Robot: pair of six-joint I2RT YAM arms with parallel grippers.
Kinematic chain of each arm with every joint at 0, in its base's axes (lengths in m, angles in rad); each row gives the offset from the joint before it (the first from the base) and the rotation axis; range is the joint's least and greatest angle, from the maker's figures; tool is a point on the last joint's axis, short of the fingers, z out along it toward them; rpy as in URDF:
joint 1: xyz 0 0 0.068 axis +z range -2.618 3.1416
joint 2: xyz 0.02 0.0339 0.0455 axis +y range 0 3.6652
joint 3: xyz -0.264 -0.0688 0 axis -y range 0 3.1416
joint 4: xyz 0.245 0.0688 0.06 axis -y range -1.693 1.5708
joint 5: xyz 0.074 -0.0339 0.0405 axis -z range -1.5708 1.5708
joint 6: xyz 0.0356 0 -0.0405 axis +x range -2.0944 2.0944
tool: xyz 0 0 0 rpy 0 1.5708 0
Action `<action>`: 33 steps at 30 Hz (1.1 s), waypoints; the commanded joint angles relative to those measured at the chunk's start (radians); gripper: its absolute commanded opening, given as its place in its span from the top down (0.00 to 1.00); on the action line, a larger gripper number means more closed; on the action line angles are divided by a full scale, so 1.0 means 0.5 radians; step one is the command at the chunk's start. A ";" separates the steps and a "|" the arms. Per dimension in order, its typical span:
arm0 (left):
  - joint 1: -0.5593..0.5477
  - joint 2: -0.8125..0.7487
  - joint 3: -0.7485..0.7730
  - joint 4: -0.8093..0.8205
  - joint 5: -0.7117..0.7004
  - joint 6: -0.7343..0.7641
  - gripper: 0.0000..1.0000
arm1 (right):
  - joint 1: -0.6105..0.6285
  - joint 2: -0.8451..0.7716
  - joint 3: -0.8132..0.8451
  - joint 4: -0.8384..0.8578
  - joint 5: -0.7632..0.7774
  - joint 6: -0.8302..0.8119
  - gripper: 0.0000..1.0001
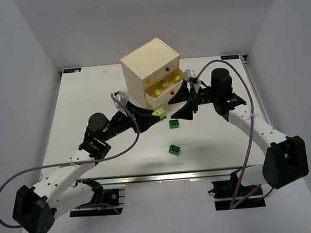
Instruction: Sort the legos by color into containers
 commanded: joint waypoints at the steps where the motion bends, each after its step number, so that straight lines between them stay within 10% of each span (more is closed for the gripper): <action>1: 0.008 0.056 0.029 0.320 0.122 -0.159 1.00 | 0.040 -0.034 -0.032 0.315 0.000 0.322 0.22; 33: 0.008 0.327 0.100 0.658 0.020 -0.094 1.00 | 0.077 0.006 -0.265 1.152 0.148 1.350 0.23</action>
